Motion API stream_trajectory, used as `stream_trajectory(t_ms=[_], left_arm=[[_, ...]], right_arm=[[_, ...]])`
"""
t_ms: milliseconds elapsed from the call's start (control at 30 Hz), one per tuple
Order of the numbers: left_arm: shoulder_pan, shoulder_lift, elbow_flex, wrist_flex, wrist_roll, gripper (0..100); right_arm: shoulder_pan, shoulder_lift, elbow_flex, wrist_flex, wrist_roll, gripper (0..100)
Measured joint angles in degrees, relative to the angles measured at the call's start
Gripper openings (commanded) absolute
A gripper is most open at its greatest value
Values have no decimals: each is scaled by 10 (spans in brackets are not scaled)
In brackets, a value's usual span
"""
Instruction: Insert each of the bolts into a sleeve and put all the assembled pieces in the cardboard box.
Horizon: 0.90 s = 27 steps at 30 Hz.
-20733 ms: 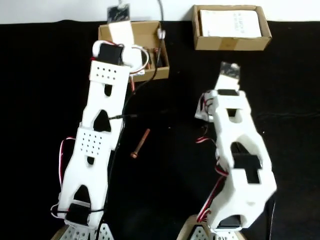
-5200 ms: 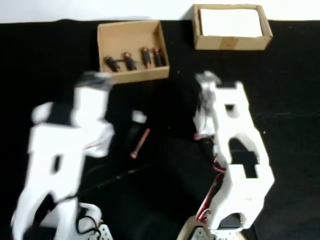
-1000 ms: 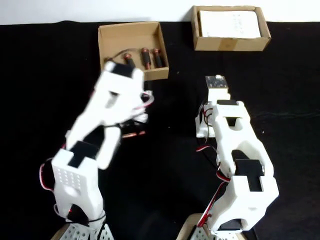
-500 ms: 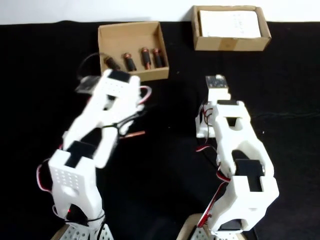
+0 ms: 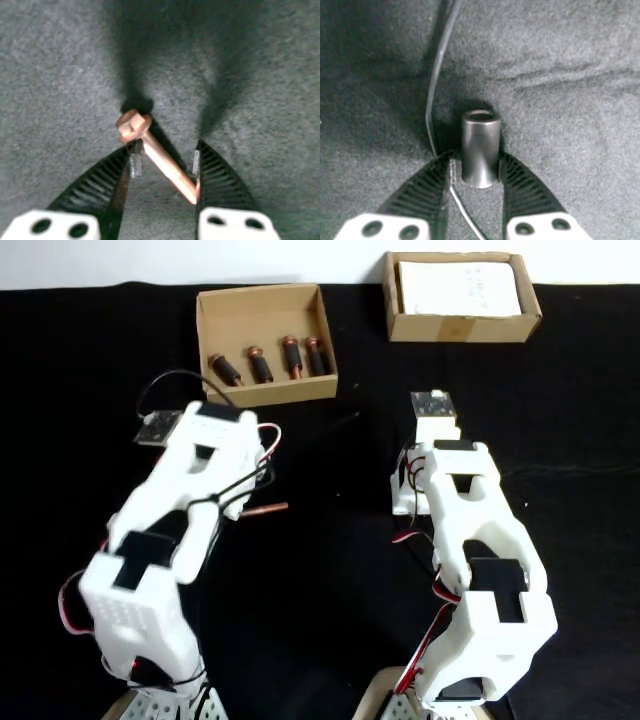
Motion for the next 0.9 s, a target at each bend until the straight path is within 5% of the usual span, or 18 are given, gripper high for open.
stream_trajectory(t_ms=[900], left_arm=[[-1,5,10,45,-82,175]], right_arm=[[0,0,0,0,0,51]])
